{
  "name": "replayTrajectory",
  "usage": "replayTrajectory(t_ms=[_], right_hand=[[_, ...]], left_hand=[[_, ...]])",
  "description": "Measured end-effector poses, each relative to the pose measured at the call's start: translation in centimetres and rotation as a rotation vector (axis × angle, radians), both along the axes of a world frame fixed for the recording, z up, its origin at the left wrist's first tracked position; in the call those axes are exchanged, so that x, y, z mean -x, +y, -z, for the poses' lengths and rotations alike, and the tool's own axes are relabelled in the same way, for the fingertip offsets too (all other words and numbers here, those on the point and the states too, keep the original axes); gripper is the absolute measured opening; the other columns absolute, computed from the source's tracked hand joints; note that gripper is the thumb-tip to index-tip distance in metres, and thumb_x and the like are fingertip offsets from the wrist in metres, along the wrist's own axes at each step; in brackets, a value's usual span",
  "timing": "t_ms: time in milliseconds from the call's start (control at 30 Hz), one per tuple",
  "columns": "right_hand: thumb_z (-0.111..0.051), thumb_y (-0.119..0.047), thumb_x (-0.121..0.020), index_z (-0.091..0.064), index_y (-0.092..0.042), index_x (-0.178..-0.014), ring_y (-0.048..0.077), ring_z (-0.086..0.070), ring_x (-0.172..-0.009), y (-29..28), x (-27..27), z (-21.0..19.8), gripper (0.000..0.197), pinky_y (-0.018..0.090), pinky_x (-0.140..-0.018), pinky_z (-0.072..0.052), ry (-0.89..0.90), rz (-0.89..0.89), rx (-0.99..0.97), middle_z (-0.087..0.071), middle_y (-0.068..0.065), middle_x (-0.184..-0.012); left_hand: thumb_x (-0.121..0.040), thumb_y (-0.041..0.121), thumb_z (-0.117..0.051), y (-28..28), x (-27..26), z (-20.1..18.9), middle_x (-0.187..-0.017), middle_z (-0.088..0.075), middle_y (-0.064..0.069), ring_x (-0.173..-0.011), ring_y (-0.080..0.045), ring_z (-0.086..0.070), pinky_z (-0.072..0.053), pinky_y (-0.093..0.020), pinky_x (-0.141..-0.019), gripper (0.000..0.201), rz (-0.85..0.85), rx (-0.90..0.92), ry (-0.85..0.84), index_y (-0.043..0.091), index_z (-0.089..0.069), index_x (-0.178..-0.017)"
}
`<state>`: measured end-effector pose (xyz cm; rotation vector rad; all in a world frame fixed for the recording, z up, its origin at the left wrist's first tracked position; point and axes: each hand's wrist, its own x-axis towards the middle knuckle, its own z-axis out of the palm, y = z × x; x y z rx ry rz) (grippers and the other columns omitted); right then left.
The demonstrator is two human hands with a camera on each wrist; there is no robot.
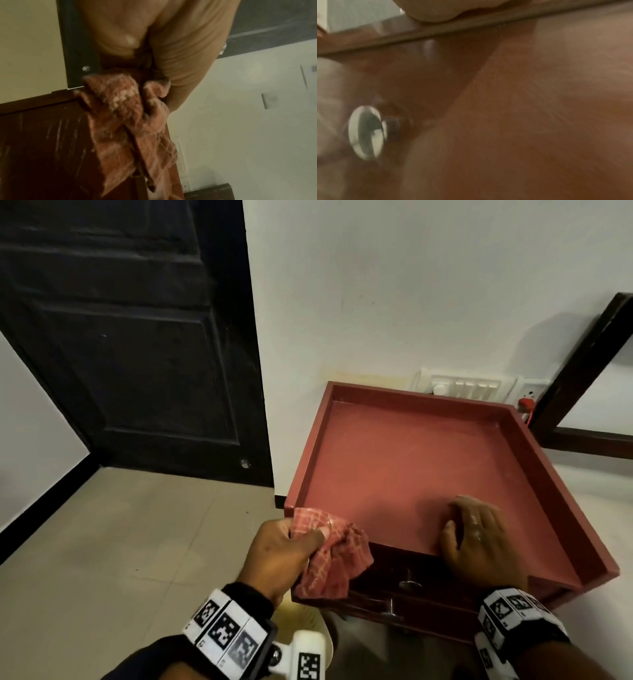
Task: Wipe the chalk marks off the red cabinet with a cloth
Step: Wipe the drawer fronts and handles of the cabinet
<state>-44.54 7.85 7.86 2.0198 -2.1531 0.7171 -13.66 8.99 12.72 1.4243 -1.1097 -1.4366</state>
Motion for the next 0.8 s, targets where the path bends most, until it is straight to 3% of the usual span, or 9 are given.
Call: replayTrajectory(t_ms=[100, 200, 267, 367, 467, 533, 600, 667, 800], right_hand=[[-0.045, -0.049, -0.086, -0.061, -0.016, -0.116, 0.026, -0.045, -0.124, 1.6, -2.2, -2.6, 0.048, 0.050, -0.107, -0.039, -0.189, 0.043, 0.091, -0.055, 0.008, -0.130], [-0.057, -0.072, -0.077, -0.048, -0.037, -0.134, 0.002, -0.032, -0.137, 5.6, -9.3, -5.0, 0.068, 0.029, -0.111, -0.032, -0.441, -0.332, -0.032, -0.035, -0.014, -0.147], [-0.061, -0.078, -0.072, -0.026, -0.041, -0.150, 0.000, -0.016, -0.146, 7.4, -13.4, -5.1, 0.094, 0.029, -0.117, -0.022, -0.319, -0.550, -0.172, -0.017, -0.021, -0.157], [-0.065, -0.044, -0.089, -0.033, -0.031, -0.150, 0.010, -0.038, -0.139, 5.9, -13.5, -4.8, 0.070, 0.037, -0.111, -0.041, -0.292, -0.575, -0.027, -0.038, -0.011, -0.152], [-0.065, -0.026, -0.091, -0.057, -0.031, -0.132, 0.000, -0.064, -0.106, 2.9, -12.4, -7.1, 0.042, 0.020, -0.087, -0.053, -0.601, -0.489, -0.028, -0.067, -0.015, -0.120], [-0.068, -0.030, -0.088, -0.063, -0.030, -0.124, -0.001, -0.066, -0.094, 0.1, -12.9, -8.3, 0.037, 0.018, -0.080, -0.053, -0.449, -0.366, -0.006, -0.070, -0.014, -0.110], [-0.069, -0.025, -0.086, -0.066, -0.022, -0.116, 0.007, -0.063, -0.090, -3.6, -14.0, -8.5, 0.031, 0.028, -0.084, -0.053, -0.254, -0.294, 0.022, -0.070, -0.007, -0.107], [-0.069, -0.024, -0.084, -0.065, -0.014, -0.111, 0.018, -0.060, -0.096, -6.8, -16.2, -8.2, 0.029, 0.035, -0.093, -0.048, -0.169, -0.260, -0.090, -0.067, 0.002, -0.110], [-0.051, -0.024, -0.087, -0.036, -0.009, -0.147, 0.031, -0.031, -0.141, -7.9, -20.6, -5.5, 0.064, 0.044, -0.118, -0.026, 0.177, -0.219, -0.488, -0.041, 0.008, -0.149]], left_hand=[[-0.095, 0.030, -0.076, 1.3, 0.0, 0.4, -0.093, -0.083, -0.009, -0.090, -0.029, -0.080, -0.063, -0.052, -0.089, 0.021, 0.130, 0.052, -0.073, 0.010, -0.081, -0.102], [-0.081, 0.060, -0.071, 1.5, 0.8, 0.7, -0.093, -0.081, -0.014, -0.093, -0.035, -0.078, -0.060, -0.058, -0.092, 0.054, 0.208, 0.044, -0.088, 0.010, -0.080, -0.099], [-0.086, 0.056, -0.063, 1.3, 1.3, 0.5, -0.102, -0.079, -0.017, -0.101, -0.036, -0.076, -0.059, -0.057, -0.096, 0.052, 0.284, -0.015, 0.047, 0.011, -0.078, -0.107], [-0.095, 0.027, -0.061, 0.9, 1.0, -0.7, -0.107, -0.077, -0.018, -0.101, -0.027, -0.076, -0.061, -0.042, -0.092, 0.030, 0.265, -0.113, 0.436, 0.005, -0.076, -0.109], [-0.101, 0.039, -0.052, -0.2, -1.2, -0.9, -0.112, -0.077, -0.022, -0.102, -0.032, -0.075, -0.060, -0.041, -0.088, 0.045, 0.196, 0.013, 0.475, 0.000, -0.075, -0.108], [-0.108, 0.041, -0.040, -1.3, -3.3, -1.2, -0.098, -0.079, -0.021, -0.078, -0.027, -0.070, -0.056, -0.037, -0.071, 0.055, -0.011, 0.122, 0.430, 0.009, -0.078, -0.084], [-0.110, 0.037, -0.037, -2.3, -5.4, -1.1, -0.079, -0.077, -0.014, -0.060, -0.020, -0.056, -0.046, -0.035, -0.062, 0.063, -0.267, 0.163, 0.422, 0.019, -0.073, -0.062], [-0.110, 0.040, -0.038, -3.2, -6.9, -0.3, -0.073, -0.075, -0.008, -0.054, -0.017, -0.050, -0.042, -0.033, -0.061, 0.059, -0.449, 0.154, 0.409, 0.018, -0.067, -0.064], [-0.109, 0.052, -0.032, -4.0, -8.0, 0.7, -0.082, -0.076, -0.010, -0.051, -0.013, -0.050, -0.040, -0.031, -0.056, 0.062, -0.597, 0.051, 0.463, 0.012, -0.066, -0.076]])
